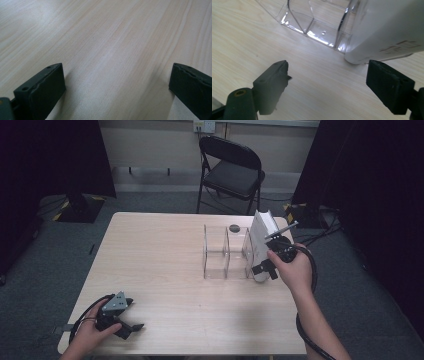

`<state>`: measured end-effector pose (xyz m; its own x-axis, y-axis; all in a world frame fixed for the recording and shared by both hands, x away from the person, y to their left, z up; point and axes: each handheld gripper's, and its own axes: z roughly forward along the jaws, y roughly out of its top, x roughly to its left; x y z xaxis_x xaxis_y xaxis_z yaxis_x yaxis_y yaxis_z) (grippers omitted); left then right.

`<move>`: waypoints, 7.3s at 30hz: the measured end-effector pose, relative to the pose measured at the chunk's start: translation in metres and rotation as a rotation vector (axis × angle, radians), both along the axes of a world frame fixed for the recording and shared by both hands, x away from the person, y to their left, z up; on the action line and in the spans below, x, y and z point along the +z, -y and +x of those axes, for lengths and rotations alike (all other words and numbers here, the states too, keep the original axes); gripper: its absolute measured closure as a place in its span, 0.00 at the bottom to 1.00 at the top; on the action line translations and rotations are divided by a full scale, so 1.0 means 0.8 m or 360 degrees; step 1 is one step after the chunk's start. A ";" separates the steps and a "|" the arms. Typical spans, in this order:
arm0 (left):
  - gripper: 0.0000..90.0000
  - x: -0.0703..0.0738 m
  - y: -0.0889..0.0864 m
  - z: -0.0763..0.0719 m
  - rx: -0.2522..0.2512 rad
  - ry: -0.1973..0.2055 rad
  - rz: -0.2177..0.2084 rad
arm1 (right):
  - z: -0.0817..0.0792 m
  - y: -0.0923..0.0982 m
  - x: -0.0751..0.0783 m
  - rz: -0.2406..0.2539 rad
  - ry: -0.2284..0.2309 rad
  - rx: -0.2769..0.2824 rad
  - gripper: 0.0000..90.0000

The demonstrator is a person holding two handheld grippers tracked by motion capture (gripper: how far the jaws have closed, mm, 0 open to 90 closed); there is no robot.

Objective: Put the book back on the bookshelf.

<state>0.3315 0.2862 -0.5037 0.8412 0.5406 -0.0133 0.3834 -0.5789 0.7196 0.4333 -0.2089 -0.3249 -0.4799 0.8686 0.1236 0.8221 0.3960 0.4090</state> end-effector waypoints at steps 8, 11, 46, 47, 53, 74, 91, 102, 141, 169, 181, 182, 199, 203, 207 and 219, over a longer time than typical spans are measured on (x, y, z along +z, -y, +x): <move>0.00 0.000 0.000 0.000 0.0000 -0.0004 0.0001 | -0.006 -0.014 -0.014 0.0044 0.0023 0.0092 0.19; 0.00 0.000 0.000 0.000 0.0000 -0.0004 0.0002 | -0.008 -0.018 -0.020 0.0070 0.0026 0.0096 0.20; 0.00 0.000 0.000 0.000 0.0000 -0.0003 0.0002 | -0.031 -0.093 -0.050 0.0094 0.0098 0.0368 0.19; 0.00 0.000 0.000 0.000 0.0000 -0.0003 0.0002 | -0.032 -0.095 -0.051 0.0089 0.0095 0.0382 0.19; 0.00 0.000 0.000 0.000 0.0000 -0.0003 0.0003 | -0.034 -0.105 -0.061 0.0082 0.0106 0.0411 0.19; 0.00 0.000 0.000 0.000 -0.0001 -0.0003 0.0003 | -0.042 -0.131 -0.100 0.0218 0.0074 0.0484 0.19; 0.00 0.000 0.000 0.000 -0.0001 -0.0003 0.0003 | -0.047 -0.150 -0.120 0.0238 0.0063 0.0533 0.19; 0.00 0.000 0.000 0.000 0.0001 -0.0005 -0.0001 | -0.051 -0.161 -0.130 0.0266 0.0060 0.0546 0.20; 0.00 0.000 0.000 0.000 -0.0001 -0.0003 0.0003 | -0.064 -0.193 -0.170 0.0281 0.0037 0.0632 0.20; 0.00 0.000 0.000 0.000 -0.0001 -0.0003 0.0003 | -0.074 -0.208 -0.195 0.0302 0.0156 0.0731 0.16; 0.00 0.000 0.000 0.000 -0.0001 -0.0003 0.0003 | -0.087 -0.209 -0.205 0.0301 0.0338 0.0751 0.15; 0.00 0.000 0.000 0.000 -0.0001 -0.0003 0.0003 | -0.088 -0.209 -0.205 0.0306 0.0350 0.0748 0.15; 0.00 0.000 0.000 0.000 -0.0001 -0.0003 0.0003 | -0.097 -0.208 -0.217 0.0347 0.0509 0.0744 0.15; 0.00 0.000 0.000 0.000 -0.0001 -0.0003 0.0003 | -0.098 -0.208 -0.219 0.0347 0.0532 0.0740 0.15; 0.00 0.000 0.000 0.000 0.0000 -0.0002 0.0003 | -0.100 -0.207 -0.220 0.0344 0.0549 0.0737 0.15; 0.00 0.000 0.000 0.000 -0.0001 -0.0003 0.0003 | -0.103 -0.211 -0.221 0.0295 0.0578 0.0763 0.14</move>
<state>0.3314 0.2862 -0.5037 0.8414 0.5403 -0.0138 0.3845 -0.5804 0.7179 0.3508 -0.0405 -0.5014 -0.8502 0.5264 0.0076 0.3667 0.5818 0.7260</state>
